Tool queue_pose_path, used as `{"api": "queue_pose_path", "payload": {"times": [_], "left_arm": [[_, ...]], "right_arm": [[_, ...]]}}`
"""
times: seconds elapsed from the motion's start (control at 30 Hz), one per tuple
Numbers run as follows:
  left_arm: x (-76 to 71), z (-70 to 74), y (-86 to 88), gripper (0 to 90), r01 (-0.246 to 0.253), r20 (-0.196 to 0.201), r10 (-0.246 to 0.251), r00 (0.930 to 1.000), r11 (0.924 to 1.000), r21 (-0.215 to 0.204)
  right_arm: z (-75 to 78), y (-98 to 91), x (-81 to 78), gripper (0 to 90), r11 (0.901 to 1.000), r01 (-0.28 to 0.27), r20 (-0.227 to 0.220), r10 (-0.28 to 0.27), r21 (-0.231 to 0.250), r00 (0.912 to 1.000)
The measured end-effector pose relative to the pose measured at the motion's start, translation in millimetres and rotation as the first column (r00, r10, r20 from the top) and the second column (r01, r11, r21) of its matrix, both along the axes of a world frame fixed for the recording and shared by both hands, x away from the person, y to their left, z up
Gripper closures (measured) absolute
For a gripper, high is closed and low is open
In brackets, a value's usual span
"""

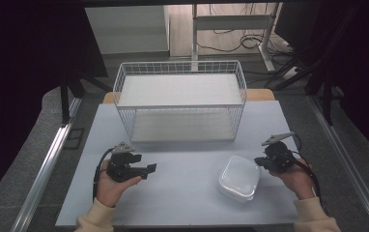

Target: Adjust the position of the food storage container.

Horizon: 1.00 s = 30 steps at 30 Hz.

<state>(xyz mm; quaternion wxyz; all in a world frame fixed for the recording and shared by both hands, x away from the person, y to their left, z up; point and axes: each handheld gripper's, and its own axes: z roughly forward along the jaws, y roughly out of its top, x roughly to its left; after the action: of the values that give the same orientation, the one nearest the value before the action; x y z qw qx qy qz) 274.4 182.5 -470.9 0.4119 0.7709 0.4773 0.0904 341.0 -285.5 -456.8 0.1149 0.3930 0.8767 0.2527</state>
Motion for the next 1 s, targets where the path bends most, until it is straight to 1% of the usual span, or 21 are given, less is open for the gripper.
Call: {"api": "queue_pose_path", "payload": {"times": [0.07, 0.17, 0.23, 0.3, 0.4, 0.5, 0.6, 0.73, 0.87, 1.0], "left_arm": [[0.0, 0.0, 0.0, 26.1, 0.0, 0.0, 0.0, 1.0, 1.0, 0.0], [-0.2, 0.1, 0.1, 26.1, 0.0, 0.0, 0.0, 1.0, 1.0, -0.001], [-0.5, 0.2, 0.3, 26.1, 0.0, 0.0, 0.0, 1.0, 1.0, -0.002], [-0.6, 0.5, 0.7, 26.1, 0.001, 0.001, -0.001, 1.0, 1.0, -0.001], [-0.2, 0.5, 2.4, 26.1, -0.002, 0.002, 0.002, 1.0, 1.0, 0.001], [0.3, -0.4, 2.9, 26.1, -0.005, -0.001, 0.005, 1.0, 1.0, 0.0], [0.3, -0.1, 1.5, 26.1, 0.0, 0.0, 0.0, 1.0, 1.0, 0.0], [0.0, 0.7, 0.0, 26.0, 0.002, 0.0, -0.002, 1.0, 1.0, -0.002], [0.1, 1.0, -0.3, 26.0, 0.005, 0.002, -0.005, 1.0, 1.0, -0.003], [-0.2, 1.3, -0.9, 26.1, 0.008, 0.005, -0.008, 1.0, 1.0, -0.001]], "right_arm": [[-0.3, 3.8, -0.6, 89.5, 1.0, -0.01, 0.005, 0.01, -0.001, 0.9999], [-0.6, 3.5, 0.0, 89.6, 1.0, -0.004, 0.008, 0.004, -0.001, 1.0], [1.6, -0.8, 0.0, 89.6, 0.9998, 0.02, 0.015, -0.02, -0.003, 0.9997], [6.0, -8.3, -2.1, 89.6, 0.999, 0.042, 0.024, -0.042, 0.013, 0.9988], [11.2, -20.7, -10.6, 89.6, 0.9965, 0.08, 0.038, -0.081, 0.026, 0.996], [8.1, -30.5, -24.2, 89.5, 0.9938, 0.108, 0.018, -0.109, 0.027, 0.9939], [0.8, -37.3, -39.2, 89.6, 0.992, 0.124, -0.014, -0.124, 0.022, 0.9922], [-4.5, -37.3, -53.0, 89.6, 0.9926, 0.12, -0.041, -0.119, 0.021, 0.9921], [-11.1, -35.6, -58.8, 89.6, 0.9923, 0.124, -0.071, -0.124, 0.004, 0.9898], [-18.1, -31.1, -58.1, 89.6, 0.9941, 0.108, -0.095, -0.108, -0.001, 0.9896]]}}
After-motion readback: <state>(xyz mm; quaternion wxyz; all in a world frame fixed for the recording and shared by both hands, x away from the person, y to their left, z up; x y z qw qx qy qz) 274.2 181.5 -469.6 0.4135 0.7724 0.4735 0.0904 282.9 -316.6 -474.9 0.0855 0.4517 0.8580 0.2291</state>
